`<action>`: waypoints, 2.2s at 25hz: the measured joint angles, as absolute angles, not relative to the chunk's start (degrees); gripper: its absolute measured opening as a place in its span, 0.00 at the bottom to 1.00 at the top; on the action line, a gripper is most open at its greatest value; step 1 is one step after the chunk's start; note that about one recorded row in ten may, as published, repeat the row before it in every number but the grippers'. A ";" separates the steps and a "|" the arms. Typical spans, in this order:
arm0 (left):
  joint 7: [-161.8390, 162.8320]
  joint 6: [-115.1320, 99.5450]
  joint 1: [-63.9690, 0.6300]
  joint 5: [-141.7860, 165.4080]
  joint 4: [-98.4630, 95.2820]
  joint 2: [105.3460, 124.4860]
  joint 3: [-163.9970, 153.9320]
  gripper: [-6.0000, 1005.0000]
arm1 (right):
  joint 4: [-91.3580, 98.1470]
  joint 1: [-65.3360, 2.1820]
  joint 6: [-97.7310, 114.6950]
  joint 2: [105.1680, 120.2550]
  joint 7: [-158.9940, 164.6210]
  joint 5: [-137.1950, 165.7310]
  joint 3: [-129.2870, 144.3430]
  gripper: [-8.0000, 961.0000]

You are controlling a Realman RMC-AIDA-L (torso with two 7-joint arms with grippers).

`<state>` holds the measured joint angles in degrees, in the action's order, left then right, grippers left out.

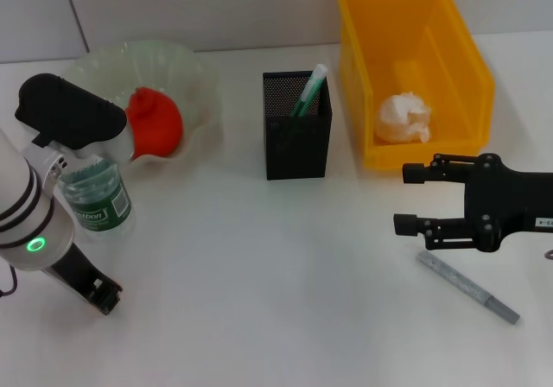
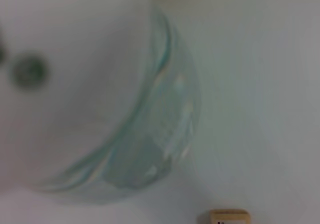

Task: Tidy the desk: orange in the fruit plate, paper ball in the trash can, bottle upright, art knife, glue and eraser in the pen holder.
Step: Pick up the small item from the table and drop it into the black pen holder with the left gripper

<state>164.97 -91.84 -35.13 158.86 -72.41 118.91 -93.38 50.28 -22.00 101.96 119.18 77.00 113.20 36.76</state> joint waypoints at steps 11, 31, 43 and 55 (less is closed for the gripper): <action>164.97 -91.72 -35.24 158.78 -72.93 118.91 -93.34 0.28 | 50.27 -21.97 102.05 119.18 76.96 113.13 36.73 0.80; 164.87 -92.49 -35.81 156.34 -75.45 119.10 -93.89 0.28 | 50.27 -22.06 101.77 119.09 76.84 113.11 36.65 0.80; 164.79 -92.46 -36.86 152.82 -76.95 119.11 -95.04 0.28 | 50.19 -21.92 102.01 119.14 76.57 113.11 36.04 0.80; 164.50 -89.40 -38.47 148.79 -78.11 119.16 -96.21 0.28 | 50.11 -21.83 102.22 119.18 76.48 113.11 36.03 0.80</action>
<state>164.50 -89.40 -38.47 148.79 -78.11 119.16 -96.21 50.11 -21.83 102.22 119.18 76.48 113.11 36.03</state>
